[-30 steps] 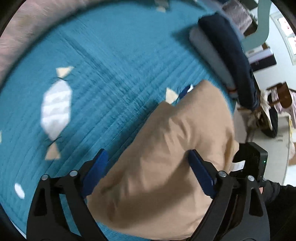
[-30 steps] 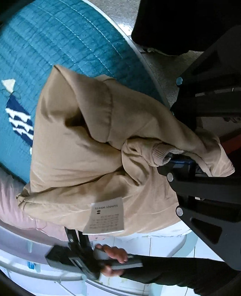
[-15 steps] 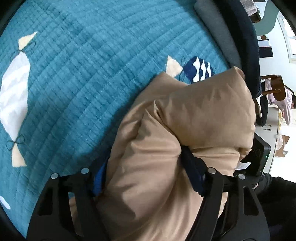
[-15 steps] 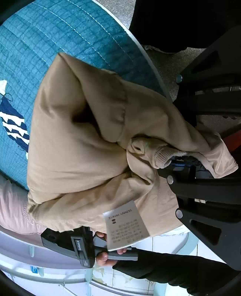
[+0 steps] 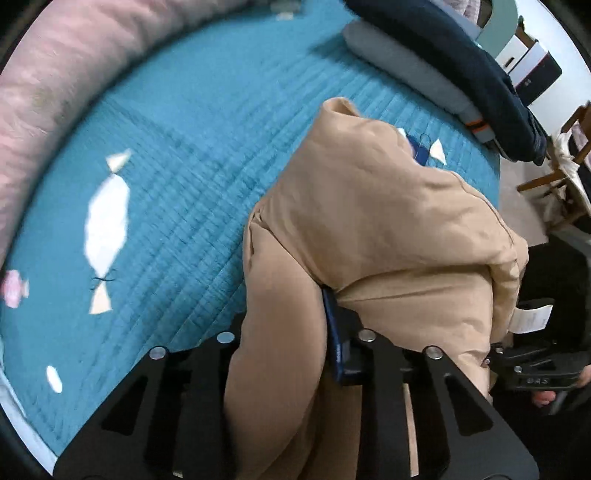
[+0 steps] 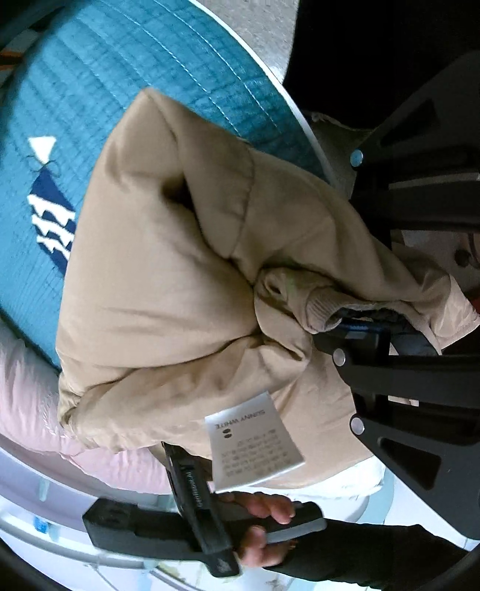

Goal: Fold large clothes

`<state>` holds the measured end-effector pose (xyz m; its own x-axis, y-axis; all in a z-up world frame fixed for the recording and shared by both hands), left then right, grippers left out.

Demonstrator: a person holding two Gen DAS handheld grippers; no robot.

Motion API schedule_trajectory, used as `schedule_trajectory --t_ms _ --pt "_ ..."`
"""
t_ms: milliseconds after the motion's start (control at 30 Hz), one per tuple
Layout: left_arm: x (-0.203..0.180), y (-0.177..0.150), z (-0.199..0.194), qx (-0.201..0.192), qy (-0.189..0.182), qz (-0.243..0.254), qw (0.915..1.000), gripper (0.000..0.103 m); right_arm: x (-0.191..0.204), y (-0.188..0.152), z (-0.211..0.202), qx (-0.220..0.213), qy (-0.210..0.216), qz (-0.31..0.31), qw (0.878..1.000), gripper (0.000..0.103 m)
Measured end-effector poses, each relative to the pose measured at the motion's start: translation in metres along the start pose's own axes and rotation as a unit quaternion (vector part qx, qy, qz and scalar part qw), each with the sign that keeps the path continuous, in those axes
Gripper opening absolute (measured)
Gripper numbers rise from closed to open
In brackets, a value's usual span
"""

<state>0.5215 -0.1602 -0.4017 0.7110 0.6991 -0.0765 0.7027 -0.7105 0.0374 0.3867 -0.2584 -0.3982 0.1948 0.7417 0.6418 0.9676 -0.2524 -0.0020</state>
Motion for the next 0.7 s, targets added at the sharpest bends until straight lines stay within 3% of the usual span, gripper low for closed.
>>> schedule_trajectory --t_ms 33,133,233,333,433,700 --pt "-0.002 -0.001 0.0 -0.006 0.01 -0.003 0.9999 0.024 0.001 -0.001 -0.001 -0.002 -0.004 -0.001 1.0 0.021" --pt "-0.021 -0.019 -0.009 -0.048 0.089 0.009 0.9949 0.023 0.005 -0.002 -0.005 -0.01 -0.019 -0.011 1.0 0.021" --pt "-0.034 -0.03 -0.022 -0.085 0.121 -0.006 0.989 0.022 0.013 -0.004 -0.01 -0.022 -0.022 -0.02 0.999 0.02" --pt "-0.035 -0.036 -0.034 -0.1 0.121 -0.027 0.9872 0.021 0.021 -0.006 -0.017 -0.032 -0.018 -0.03 0.999 0.019" --pt "-0.046 -0.036 -0.053 -0.125 0.094 -0.046 0.9866 0.02 0.022 -0.007 -0.028 -0.043 -0.013 -0.032 0.999 0.019" --pt "-0.068 -0.023 -0.119 -0.195 0.075 -0.04 0.9771 0.02 0.01 0.001 -0.086 -0.091 0.029 -0.012 0.995 0.019"
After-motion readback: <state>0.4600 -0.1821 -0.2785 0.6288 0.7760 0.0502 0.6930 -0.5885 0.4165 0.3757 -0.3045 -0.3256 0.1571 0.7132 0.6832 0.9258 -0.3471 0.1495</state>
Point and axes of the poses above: each gripper's, at about its wrist camera, not at the fingertips, and z roughly the way its jaws point, x to its left, y to its top, the point moved 3 cm from there along z, roughly the way its jaws point, and after that the axes turned 12 degrees about x, right-handed, at the moved point
